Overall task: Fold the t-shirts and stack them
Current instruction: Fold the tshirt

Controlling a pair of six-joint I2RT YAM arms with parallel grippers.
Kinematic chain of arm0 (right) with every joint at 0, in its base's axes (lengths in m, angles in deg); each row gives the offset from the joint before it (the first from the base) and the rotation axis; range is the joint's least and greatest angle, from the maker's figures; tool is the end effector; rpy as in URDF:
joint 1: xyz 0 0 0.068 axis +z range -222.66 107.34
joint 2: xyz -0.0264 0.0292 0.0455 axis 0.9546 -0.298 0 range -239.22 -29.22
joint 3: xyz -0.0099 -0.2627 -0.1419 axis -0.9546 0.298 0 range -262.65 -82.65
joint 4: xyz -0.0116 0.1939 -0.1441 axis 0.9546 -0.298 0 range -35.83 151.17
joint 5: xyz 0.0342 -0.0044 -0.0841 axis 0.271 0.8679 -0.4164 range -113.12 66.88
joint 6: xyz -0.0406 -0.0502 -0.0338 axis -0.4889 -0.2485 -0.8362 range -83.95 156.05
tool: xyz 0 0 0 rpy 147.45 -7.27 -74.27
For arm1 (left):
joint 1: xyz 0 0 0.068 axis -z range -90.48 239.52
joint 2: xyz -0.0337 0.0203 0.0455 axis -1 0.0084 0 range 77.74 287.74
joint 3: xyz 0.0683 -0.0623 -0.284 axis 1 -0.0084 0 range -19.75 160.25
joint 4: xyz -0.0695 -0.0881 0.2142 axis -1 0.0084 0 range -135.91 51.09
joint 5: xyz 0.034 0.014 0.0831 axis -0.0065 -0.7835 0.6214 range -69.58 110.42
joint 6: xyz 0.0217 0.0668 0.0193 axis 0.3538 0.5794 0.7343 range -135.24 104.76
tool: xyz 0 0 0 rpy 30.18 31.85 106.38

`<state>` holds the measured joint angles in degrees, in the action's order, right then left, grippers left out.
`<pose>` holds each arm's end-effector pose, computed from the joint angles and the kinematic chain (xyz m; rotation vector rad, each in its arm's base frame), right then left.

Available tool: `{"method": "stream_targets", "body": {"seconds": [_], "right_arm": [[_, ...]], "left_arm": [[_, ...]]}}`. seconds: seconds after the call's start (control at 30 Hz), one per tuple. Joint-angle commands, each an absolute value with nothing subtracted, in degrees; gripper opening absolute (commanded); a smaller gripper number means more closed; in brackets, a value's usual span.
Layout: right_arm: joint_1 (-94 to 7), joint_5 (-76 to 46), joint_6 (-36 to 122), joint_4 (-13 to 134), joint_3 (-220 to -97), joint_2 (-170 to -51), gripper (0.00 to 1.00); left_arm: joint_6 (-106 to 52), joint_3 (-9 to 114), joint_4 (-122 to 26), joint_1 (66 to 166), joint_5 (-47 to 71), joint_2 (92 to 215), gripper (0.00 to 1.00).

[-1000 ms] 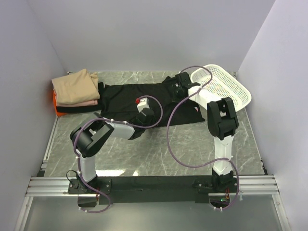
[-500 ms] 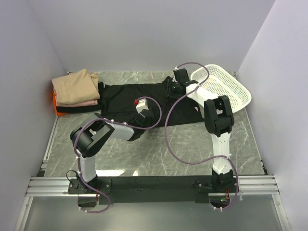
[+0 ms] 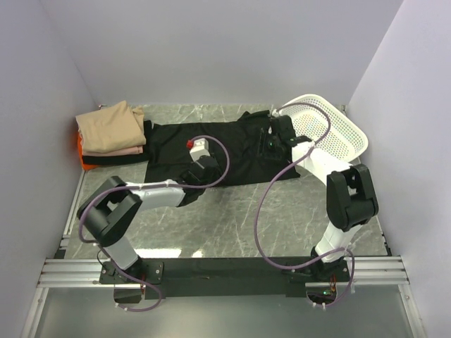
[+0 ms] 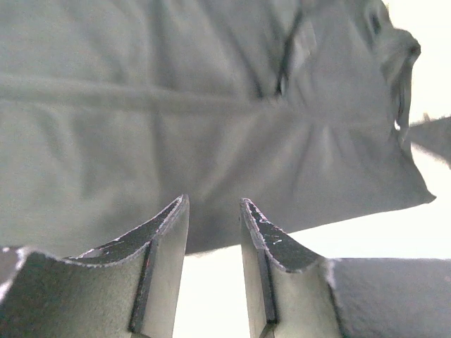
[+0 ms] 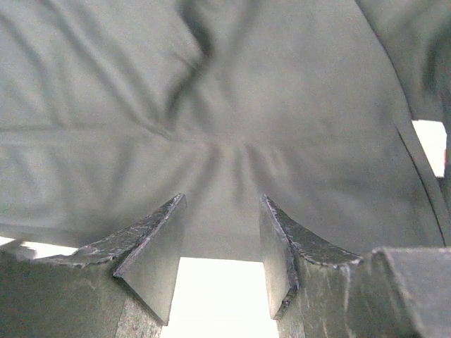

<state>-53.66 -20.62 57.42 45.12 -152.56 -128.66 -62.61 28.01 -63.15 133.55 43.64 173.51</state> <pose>0.3643 0.1282 0.2460 0.0282 2.4002 0.3874 0.2718 -0.2297 0.2100 -0.3053 2.0851 -0.5511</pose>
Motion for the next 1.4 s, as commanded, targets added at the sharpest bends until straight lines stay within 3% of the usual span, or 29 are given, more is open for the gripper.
{"method": "stream_targets", "body": {"seconds": [0.0,0.27,0.77,1.17,1.37], "right_arm": [[-53.4,-25.9,57.3,44.1,-148.1,-126.8,0.53],[-53.3,-27.2,58.0,44.0,-146.5,-129.4,0.53],[-53.4,-23.5,59.2,41.8,-140.0,-131.3,0.53],[-53.2,-16.2,61.9,38.2,-130.6,-121.3,0.54],[-53.2,-13.7,64.0,37.1,-125.6,-114.7,0.55]], "left_arm": [[-60.9,25.4,-60.5,130.6,47.4,170.1,0.41],[-61.0,21.2,-60.2,124.3,46.4,172.1,0.41],[-64.7,14.9,-57.9,123.7,43.3,172.8,0.40],[-68.4,5.6,-58.7,124.1,37.9,165.7,0.40],[-71.7,4.2,-56.5,129.3,38.2,163.4,0.39]]}}
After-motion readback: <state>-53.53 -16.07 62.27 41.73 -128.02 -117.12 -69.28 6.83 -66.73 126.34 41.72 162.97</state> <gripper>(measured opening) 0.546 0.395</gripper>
